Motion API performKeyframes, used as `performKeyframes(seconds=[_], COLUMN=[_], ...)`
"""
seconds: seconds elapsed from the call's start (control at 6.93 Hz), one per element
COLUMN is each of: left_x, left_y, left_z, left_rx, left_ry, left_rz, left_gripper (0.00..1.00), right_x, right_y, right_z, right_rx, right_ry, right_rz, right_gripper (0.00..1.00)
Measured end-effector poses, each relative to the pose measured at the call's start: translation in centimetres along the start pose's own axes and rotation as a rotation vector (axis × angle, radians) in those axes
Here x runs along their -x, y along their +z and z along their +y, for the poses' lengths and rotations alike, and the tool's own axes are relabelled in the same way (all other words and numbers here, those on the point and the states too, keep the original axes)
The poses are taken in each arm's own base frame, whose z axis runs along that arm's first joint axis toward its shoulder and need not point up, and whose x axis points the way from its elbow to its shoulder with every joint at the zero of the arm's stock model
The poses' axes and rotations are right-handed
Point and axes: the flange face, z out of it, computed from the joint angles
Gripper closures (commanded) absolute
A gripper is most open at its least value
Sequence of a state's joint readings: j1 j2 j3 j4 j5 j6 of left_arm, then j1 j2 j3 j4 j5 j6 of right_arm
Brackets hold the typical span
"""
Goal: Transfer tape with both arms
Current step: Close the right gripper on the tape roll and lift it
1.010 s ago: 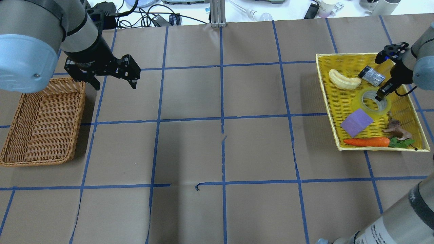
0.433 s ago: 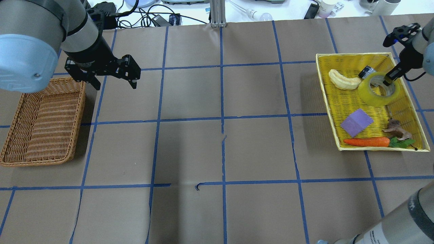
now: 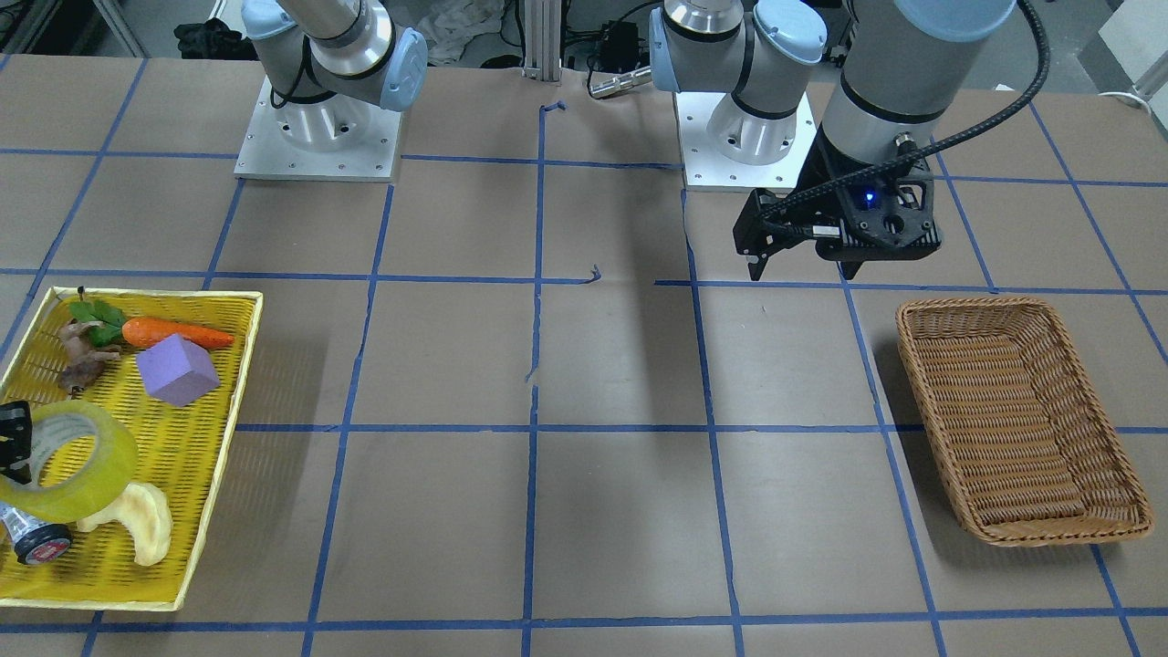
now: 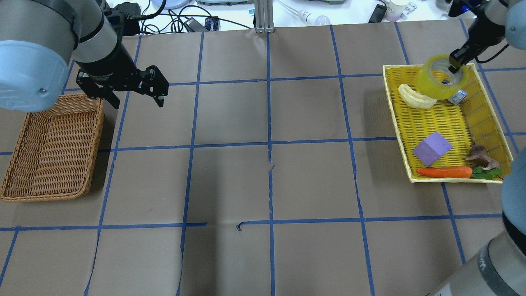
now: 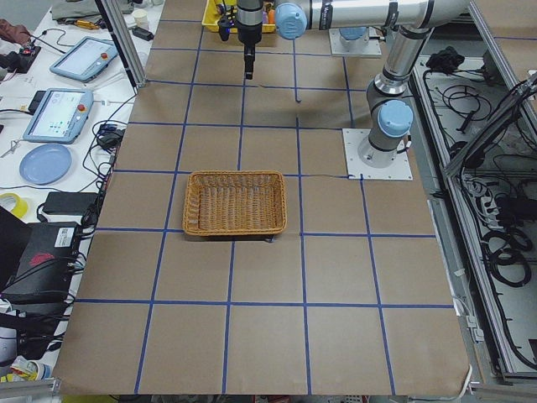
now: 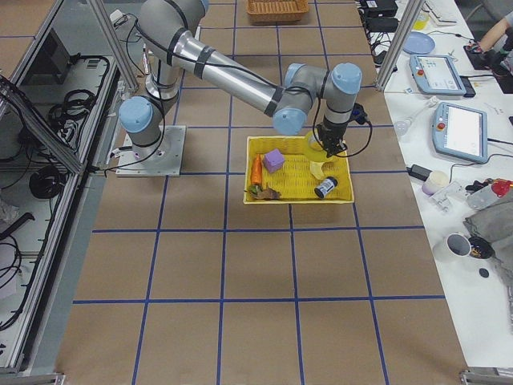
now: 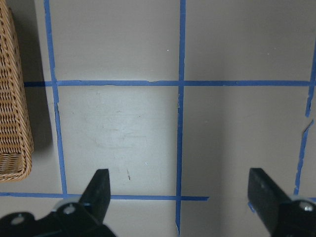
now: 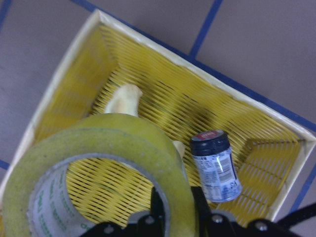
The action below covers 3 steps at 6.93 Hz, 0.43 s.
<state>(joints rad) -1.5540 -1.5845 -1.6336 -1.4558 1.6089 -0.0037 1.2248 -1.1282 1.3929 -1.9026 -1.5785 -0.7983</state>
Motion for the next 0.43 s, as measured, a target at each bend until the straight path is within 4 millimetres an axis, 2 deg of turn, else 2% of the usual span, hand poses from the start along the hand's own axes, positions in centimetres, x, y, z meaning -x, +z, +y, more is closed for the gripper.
performKeyframes(seconds=[0.14, 0.29, 0.43], left_x=[0.1, 0.1, 0.2], left_y=[0.0, 0.0, 0.0], left_z=[0.0, -0.1, -0.1], left_rx=[-0.002, -0.003, -0.001], left_ry=[-0.002, -0.002, -0.005], left_rz=[-0.001, -0.001, -0.001], left_gripper=[0.0, 0.0, 0.0], right_x=[3.8, 9.0, 15.2], right_y=[-0.5, -0.3, 0.6], right_z=[-2.8, -6.0, -9.7], right_rx=[-0.002, -0.003, 0.003], right_ry=[0.055, 0.115, 0.178], right_rz=[-0.006, -0.011, -0.016], right_gripper=[1.0, 1.0, 1.0])
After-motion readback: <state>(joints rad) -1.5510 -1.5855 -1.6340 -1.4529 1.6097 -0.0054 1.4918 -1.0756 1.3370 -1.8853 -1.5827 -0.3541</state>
